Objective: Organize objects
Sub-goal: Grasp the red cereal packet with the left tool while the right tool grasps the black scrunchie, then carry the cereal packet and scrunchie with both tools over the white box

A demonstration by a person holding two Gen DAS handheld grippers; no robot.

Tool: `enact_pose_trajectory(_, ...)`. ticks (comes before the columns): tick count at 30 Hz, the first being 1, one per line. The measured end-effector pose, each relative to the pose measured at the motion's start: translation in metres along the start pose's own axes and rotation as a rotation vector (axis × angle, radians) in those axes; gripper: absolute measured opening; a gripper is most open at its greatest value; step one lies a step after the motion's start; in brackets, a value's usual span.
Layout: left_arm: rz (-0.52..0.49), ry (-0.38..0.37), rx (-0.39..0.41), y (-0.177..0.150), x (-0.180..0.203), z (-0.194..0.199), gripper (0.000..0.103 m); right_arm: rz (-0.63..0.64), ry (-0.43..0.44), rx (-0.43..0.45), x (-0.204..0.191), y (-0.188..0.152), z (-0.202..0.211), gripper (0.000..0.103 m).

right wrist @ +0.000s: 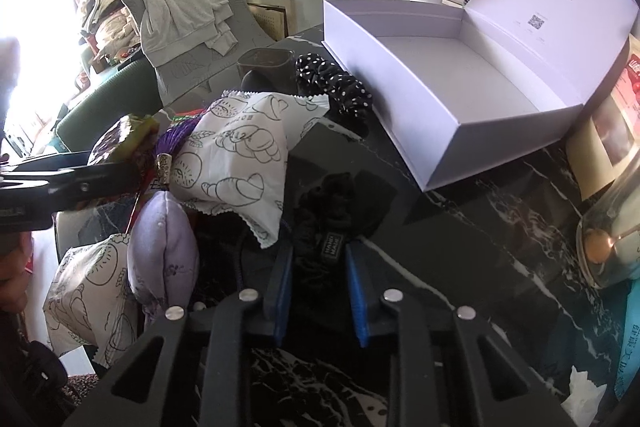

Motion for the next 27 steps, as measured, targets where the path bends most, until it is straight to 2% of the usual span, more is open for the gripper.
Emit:
enact_pose_trajectory(2,-0.028,0.011,-0.01,0.0,0.003,-0.008,0.08,-0.002,0.001,-0.001,0.001,-0.001,0.001,0.022)
enact_pose_trajectory(3,-0.049,0.022,0.015,0.002,0.005,-0.008,0.079,-0.004,0.001,0.001,0.001,-0.001,0.002,0.021)
enact_pose_trajectory(5,-0.066,0.027,0.029,0.002,0.006,-0.009,0.072,-0.007,0.002,0.0,0.002,-0.003,0.004,0.019)
enact_pose_trajectory(11,-0.062,-0.009,0.057,0.0,0.005,-0.003,0.063,-0.019,-0.004,0.007,0.002,-0.011,0.014,0.018)
enact_pose_trajectory(18,-0.044,-0.012,0.081,-0.01,0.004,0.02,0.063,-0.023,-0.02,0.048,0.001,-0.015,0.034,0.018)
enact_pose_trajectory(27,-0.069,0.003,0.14,-0.024,0.011,0.066,0.063,-0.006,-0.011,0.098,-0.014,-0.027,0.063,0.018)
Point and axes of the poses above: each gripper's, at about its wrist camera, not at the fingertips, and z roughly against the way its jaws point, x to its right, y to its top, the point moved 8 cm from there along -z, roughly the way its jaws point, and after that the axes turned 13 degrees about y, right-handed, at the moved point
